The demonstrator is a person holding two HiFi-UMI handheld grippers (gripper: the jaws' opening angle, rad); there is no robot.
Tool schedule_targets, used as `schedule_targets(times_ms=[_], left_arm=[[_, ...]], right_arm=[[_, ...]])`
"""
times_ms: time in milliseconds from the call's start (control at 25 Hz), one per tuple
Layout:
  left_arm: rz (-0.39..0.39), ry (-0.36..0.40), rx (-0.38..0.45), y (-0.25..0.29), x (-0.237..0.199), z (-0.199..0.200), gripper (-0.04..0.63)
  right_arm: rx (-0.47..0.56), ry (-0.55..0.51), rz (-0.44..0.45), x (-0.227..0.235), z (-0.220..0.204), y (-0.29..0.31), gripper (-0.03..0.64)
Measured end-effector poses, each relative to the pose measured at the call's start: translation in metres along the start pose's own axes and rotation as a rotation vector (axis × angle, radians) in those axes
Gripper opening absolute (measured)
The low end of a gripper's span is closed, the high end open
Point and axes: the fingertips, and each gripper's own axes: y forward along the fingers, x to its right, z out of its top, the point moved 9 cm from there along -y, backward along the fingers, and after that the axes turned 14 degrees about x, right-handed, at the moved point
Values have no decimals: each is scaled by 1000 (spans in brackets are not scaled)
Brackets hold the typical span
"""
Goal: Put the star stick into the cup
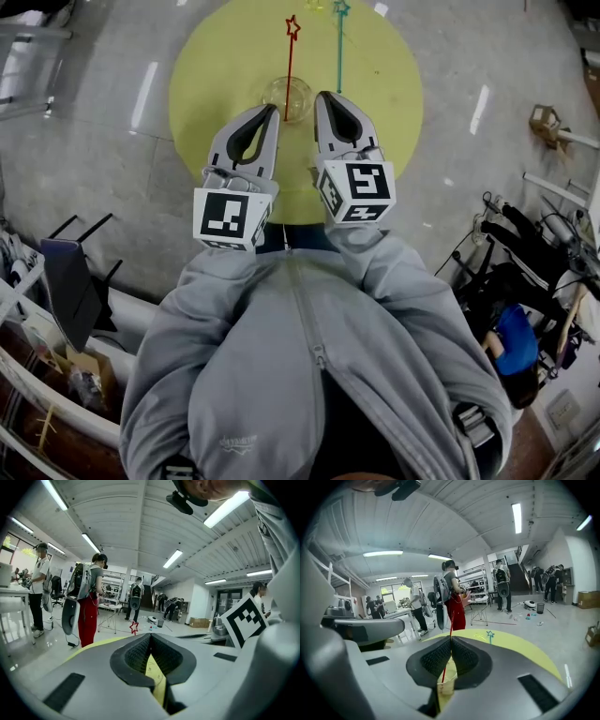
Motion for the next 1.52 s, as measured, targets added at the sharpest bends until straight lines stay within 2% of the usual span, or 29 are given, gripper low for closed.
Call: schedule_targets(times_ms=[480,920,1120,1320,1520], left_arm=[[22,41,47,-32,26,68,17],[-11,57,143,-60,55,128,17],[-13,74,197,-68,69,155,17],[17,108,226,-74,77,179,17],[17,145,222,-81,84,179,17]], right_arm=[[96,-70,-15,-19,81,-56,32],[267,-154,24,-48,155,-112,31],[316,-150,47,-59,173,-128,31],[346,-164,58,-64,184,-136,31],[359,-176,54,-68,189,-145,31]])
